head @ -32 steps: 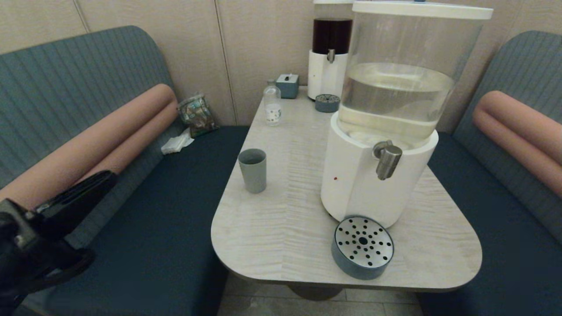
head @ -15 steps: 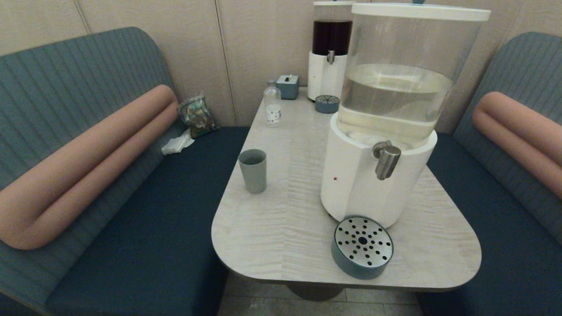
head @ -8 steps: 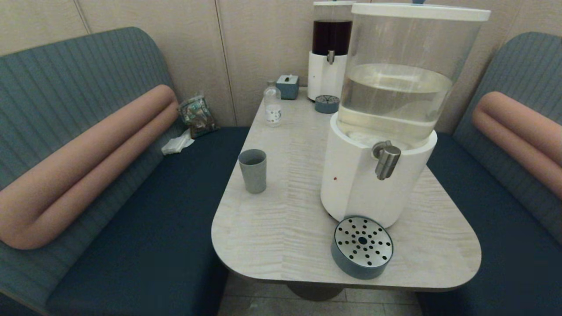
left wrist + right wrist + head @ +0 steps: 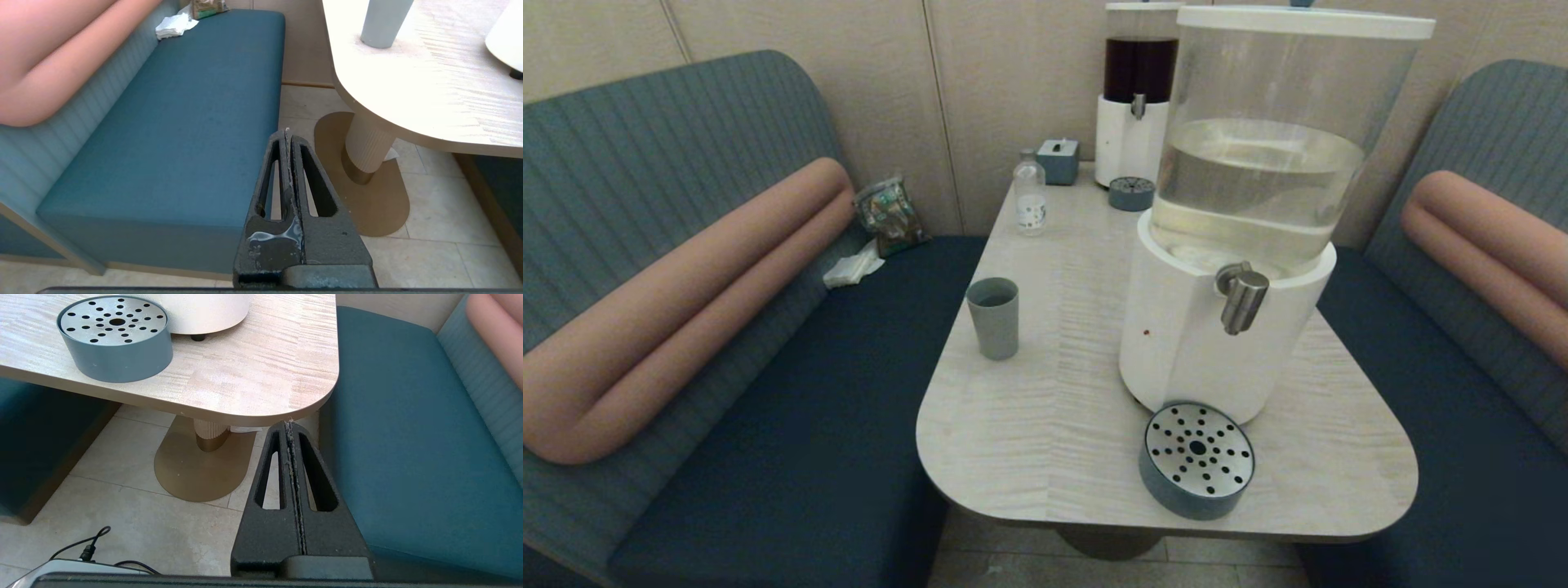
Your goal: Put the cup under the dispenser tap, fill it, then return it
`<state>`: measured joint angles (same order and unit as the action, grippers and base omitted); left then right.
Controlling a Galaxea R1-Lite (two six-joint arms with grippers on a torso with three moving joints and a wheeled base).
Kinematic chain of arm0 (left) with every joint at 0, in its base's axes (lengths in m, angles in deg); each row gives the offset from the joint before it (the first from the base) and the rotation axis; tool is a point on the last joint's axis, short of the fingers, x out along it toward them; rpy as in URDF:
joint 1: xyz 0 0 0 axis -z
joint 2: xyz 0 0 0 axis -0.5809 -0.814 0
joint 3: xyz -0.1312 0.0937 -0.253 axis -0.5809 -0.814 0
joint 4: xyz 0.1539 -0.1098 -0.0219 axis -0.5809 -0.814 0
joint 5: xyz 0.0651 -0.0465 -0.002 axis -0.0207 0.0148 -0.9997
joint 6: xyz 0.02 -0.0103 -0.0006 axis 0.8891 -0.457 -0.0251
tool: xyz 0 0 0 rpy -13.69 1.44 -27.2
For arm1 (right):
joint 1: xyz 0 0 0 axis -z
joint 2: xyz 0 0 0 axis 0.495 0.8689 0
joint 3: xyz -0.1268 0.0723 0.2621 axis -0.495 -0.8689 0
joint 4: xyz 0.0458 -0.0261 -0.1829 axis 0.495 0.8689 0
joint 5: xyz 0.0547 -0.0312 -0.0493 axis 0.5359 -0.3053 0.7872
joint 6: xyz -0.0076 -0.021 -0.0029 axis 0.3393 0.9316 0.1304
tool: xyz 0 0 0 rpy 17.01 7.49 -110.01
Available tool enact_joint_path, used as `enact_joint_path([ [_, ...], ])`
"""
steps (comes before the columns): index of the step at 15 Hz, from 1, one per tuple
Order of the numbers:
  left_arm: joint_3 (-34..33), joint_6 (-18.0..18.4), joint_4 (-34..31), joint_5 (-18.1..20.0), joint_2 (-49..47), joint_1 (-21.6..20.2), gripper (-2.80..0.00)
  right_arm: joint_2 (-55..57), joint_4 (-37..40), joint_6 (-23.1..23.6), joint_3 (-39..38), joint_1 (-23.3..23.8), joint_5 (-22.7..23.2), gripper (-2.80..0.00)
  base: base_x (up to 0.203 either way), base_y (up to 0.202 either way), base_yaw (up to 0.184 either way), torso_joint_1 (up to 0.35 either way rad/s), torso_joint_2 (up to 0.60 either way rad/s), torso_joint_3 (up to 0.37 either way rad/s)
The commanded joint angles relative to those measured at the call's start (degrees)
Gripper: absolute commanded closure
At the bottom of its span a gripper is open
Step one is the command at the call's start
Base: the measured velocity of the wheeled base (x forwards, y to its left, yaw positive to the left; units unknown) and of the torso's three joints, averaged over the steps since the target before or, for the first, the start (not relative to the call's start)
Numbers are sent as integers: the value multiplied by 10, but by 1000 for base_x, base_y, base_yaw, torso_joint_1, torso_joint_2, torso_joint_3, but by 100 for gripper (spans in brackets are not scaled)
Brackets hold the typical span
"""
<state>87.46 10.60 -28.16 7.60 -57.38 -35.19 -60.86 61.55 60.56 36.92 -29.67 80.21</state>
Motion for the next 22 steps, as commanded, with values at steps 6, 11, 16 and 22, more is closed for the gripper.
enact_joint_path([
  [6, 0, 0, 0, 0, -1, 0, 0, -1, 0, 0, 0, 0, 0, 0, 0, 0, 0, 0, 0, 0],
  [11, 0, 0, -1, -1, -1, 0, 0, 0, 0, 0, 0, 0, 0, 0, 0, 0, 0, 0, 0, 0],
  [16, 0, 3, 58, 1, -1, 0, 0, -1, 0, 0, 0, 0, 0, 0, 0, 0, 0, 0, 0, 0],
  [22, 0, 7, -5, -2, -2, 0, 0, 0, 0, 0, 0, 0, 0, 0, 0, 0, 0, 0, 0, 0],
])
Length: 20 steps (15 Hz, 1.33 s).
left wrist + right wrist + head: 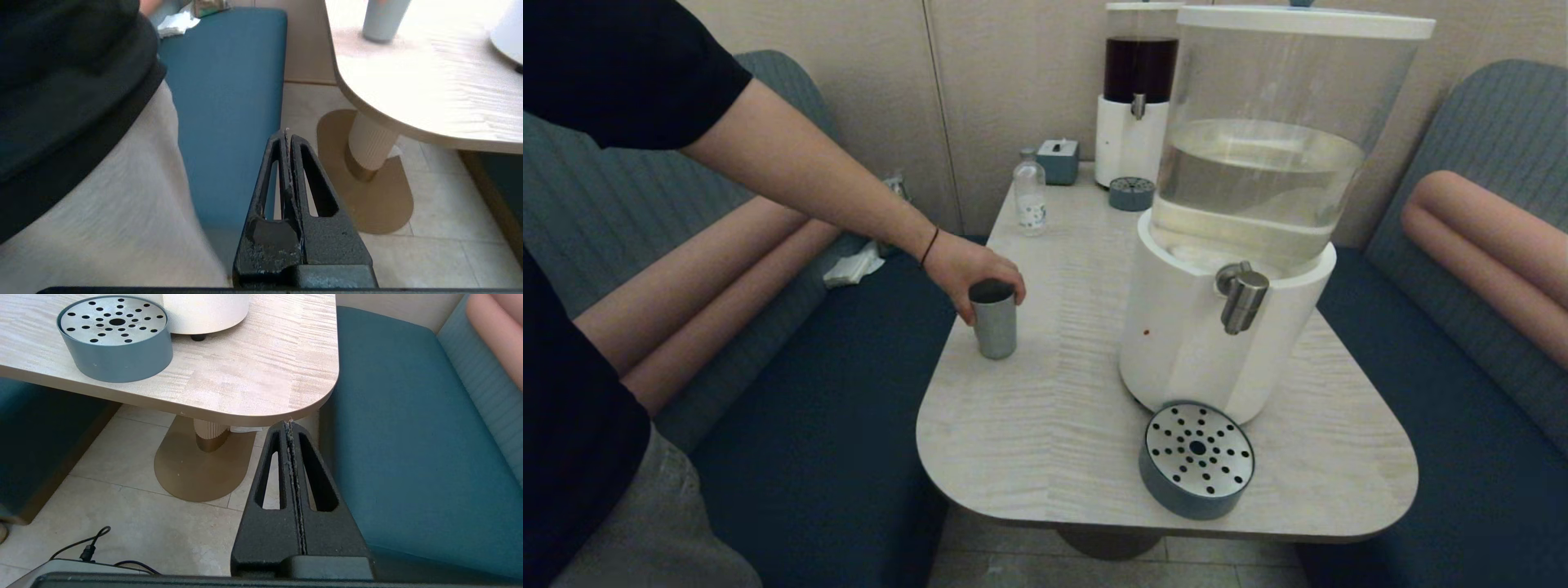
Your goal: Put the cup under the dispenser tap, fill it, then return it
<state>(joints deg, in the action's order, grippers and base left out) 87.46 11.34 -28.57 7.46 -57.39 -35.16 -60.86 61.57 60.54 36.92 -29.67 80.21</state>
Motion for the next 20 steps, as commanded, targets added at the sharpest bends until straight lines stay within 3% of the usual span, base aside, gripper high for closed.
enact_joint_path([
  [1, 0, 0, 0, 0, -2, 0, 0, 0, 0, 1, 0, 0, 0, 0, 0, 0, 0, 0, 0, 0],
  [20, 0, -9, 0, 0, -1, 0, 0, -1, 0, 1, 0, 0, 0, 0, 0, 0, 0, 0, 0, 0],
])
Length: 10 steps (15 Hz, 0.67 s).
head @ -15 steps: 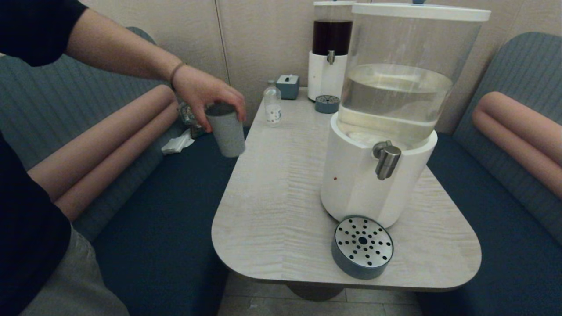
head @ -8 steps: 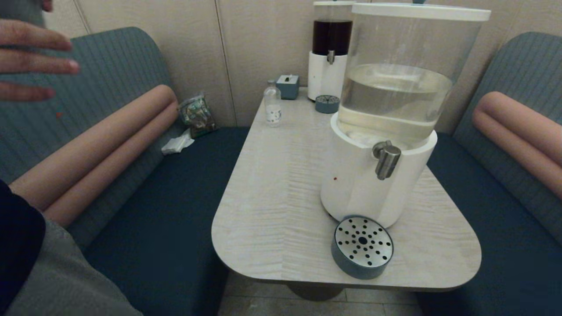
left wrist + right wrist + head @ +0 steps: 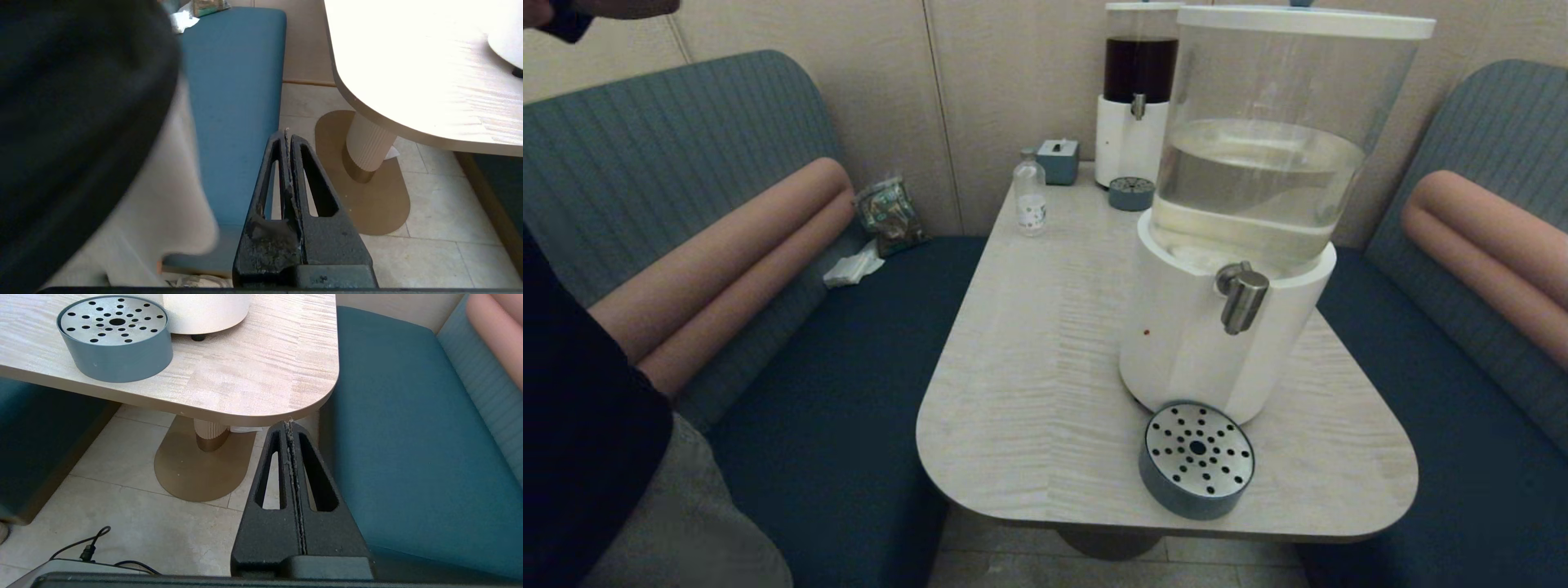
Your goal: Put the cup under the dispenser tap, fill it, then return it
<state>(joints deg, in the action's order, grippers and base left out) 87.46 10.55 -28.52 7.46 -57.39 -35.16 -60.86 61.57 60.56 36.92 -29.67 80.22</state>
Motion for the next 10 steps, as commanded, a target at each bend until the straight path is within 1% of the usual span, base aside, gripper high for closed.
enact_joint_path([
  [1, 0, 0, 0, 0, -1, 0, 0, -1, 0, 0, 0, 0, 0, 0, 0, 0, 0, 0, 0, 0],
  [10, 0, 0, 0, 0, -1, 0, 0, 0, 0, 0, 0, 0, 0, 0, 0, 0, 0, 0, 0, 0],
])
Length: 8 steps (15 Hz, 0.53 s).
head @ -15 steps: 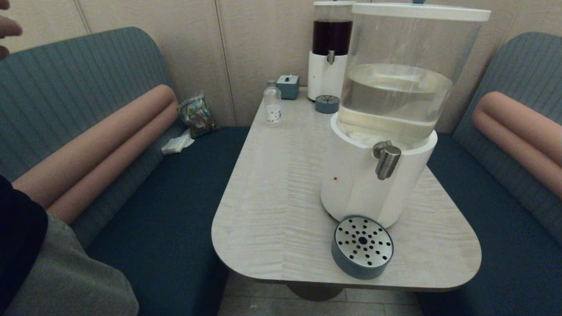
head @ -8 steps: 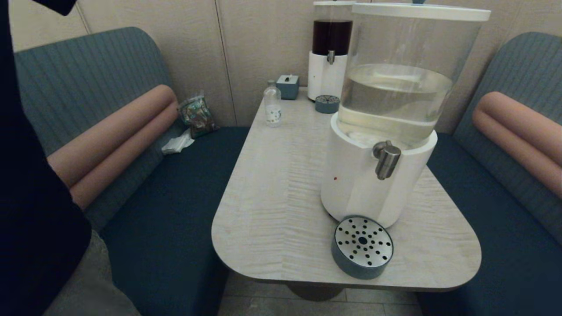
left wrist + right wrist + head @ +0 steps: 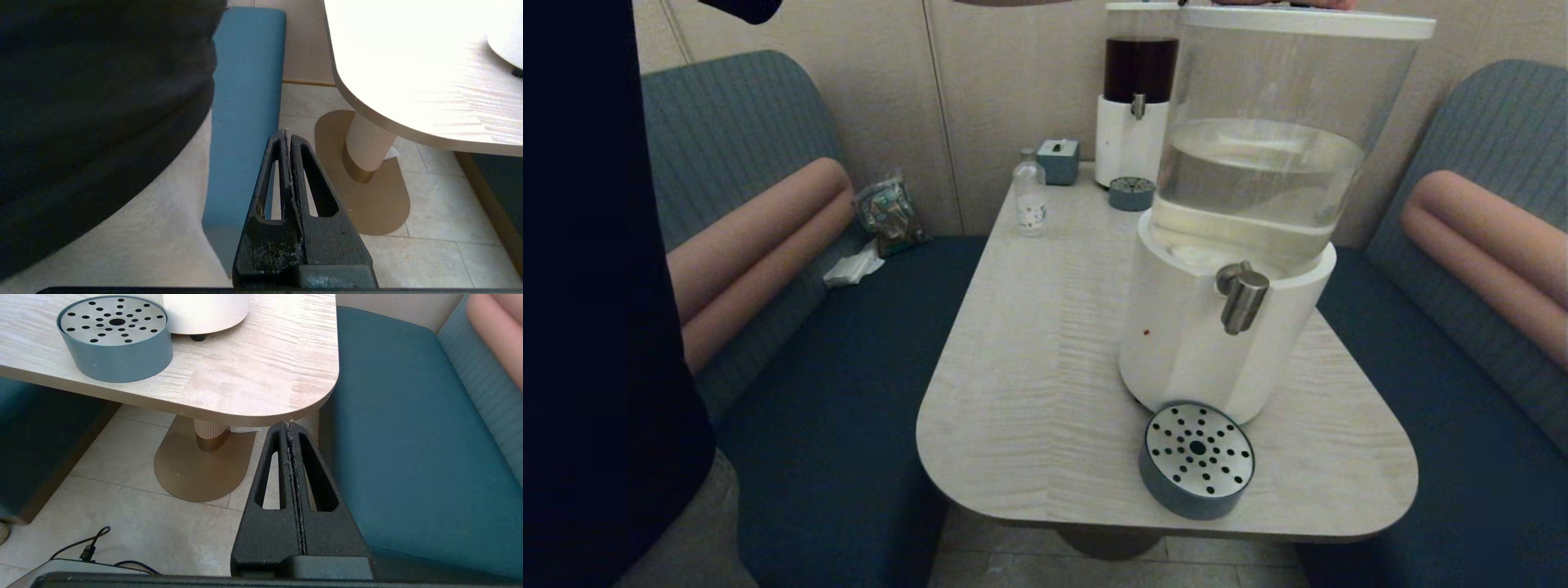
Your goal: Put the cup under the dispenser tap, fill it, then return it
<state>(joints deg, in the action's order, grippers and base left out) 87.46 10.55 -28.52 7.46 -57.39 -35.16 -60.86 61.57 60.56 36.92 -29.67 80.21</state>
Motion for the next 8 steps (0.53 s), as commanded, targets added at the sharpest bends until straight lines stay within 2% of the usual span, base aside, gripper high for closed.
enact_joint_path([
  [1, 0, -1, 0, 0, -1, 0, 0, 0, 0, 0, 0, 0, 0, 0, 0, 0, 0, 0, 0, 0],
  [8, 0, -1, 0, 0, -1, 0, 0, 0, 0, 0, 0, 0, 0, 0, 0, 0, 0, 0, 0, 0],
])
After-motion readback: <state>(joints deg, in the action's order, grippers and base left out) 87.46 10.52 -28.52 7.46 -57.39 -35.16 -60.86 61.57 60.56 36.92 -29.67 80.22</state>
